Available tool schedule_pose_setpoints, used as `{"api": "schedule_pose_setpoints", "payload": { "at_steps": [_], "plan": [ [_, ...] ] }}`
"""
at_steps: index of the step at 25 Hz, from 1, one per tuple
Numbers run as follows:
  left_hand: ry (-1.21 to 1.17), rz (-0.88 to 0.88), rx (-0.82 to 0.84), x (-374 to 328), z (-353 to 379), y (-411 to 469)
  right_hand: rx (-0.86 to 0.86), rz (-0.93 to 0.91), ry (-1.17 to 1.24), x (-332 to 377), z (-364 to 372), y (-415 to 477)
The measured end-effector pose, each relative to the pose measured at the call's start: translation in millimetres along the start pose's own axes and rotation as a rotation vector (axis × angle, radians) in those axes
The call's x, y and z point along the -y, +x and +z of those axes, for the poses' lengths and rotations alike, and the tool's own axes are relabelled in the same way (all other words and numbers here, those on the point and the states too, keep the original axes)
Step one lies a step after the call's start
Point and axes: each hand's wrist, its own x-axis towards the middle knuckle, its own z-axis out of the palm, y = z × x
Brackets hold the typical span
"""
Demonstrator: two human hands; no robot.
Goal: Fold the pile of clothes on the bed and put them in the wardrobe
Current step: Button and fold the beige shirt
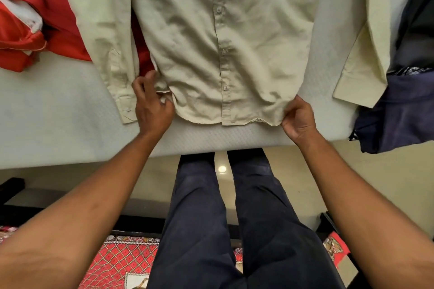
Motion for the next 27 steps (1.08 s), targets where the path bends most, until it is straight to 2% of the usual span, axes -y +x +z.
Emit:
{"api": "schedule_pose_setpoints", "payload": {
  "at_steps": [2, 5, 7, 9, 12, 14, 16, 19, 20, 21, 22, 23, 25, 27],
  "plan": [
    [0.095, 0.105, 0.033, 6, -3, -1, -0.053, -0.031, -0.189, -10, -7, -2],
    [0.194, 0.075, 0.062, -1, -5, 13, -0.106, -0.151, -0.571, -20, -23, 2],
    [0.162, 0.043, 0.025, -4, -7, 21, -0.085, -0.203, -0.703, -19, -29, 5],
    [0.042, -0.013, -0.044, -2, -11, 19, -0.087, -0.212, -0.650, -13, -29, 7],
    [0.001, -0.020, -0.167, 14, -24, -1, -0.044, -0.179, -0.432, -2, -24, -3],
    [-0.196, -0.216, -0.310, 29, -34, -8, 0.007, -0.131, -0.360, -2, -29, -9],
    [-0.358, -0.503, -0.351, 44, -38, -12, 0.020, -0.108, -0.459, -8, -37, -11],
    [-0.260, -0.674, -0.362, 52, -38, -21, -0.073, -0.202, -0.734, -24, -42, -6],
    [-0.207, -0.649, -0.408, 48, -37, -22, -0.098, -0.257, -0.765, -27, -39, -6],
    [-0.169, -0.546, -0.455, 41, -37, -24, -0.108, -0.317, -0.768, -29, -32, -6],
    [-0.124, -0.357, -0.462, 32, -35, -26, -0.118, -0.372, -0.766, -29, -25, -7],
    [-0.059, -0.128, -0.387, 21, -31, -28, -0.146, -0.425, -0.763, -29, -18, -8],
    [0.106, 0.268, -0.059, -2, -13, -32, -0.229, -0.505, -0.778, -26, -6, -7],
    [0.302, 0.448, 0.262, -22, 9, -29, -0.299, -0.545, -0.786, -24, 0, -3]
  ]
}}
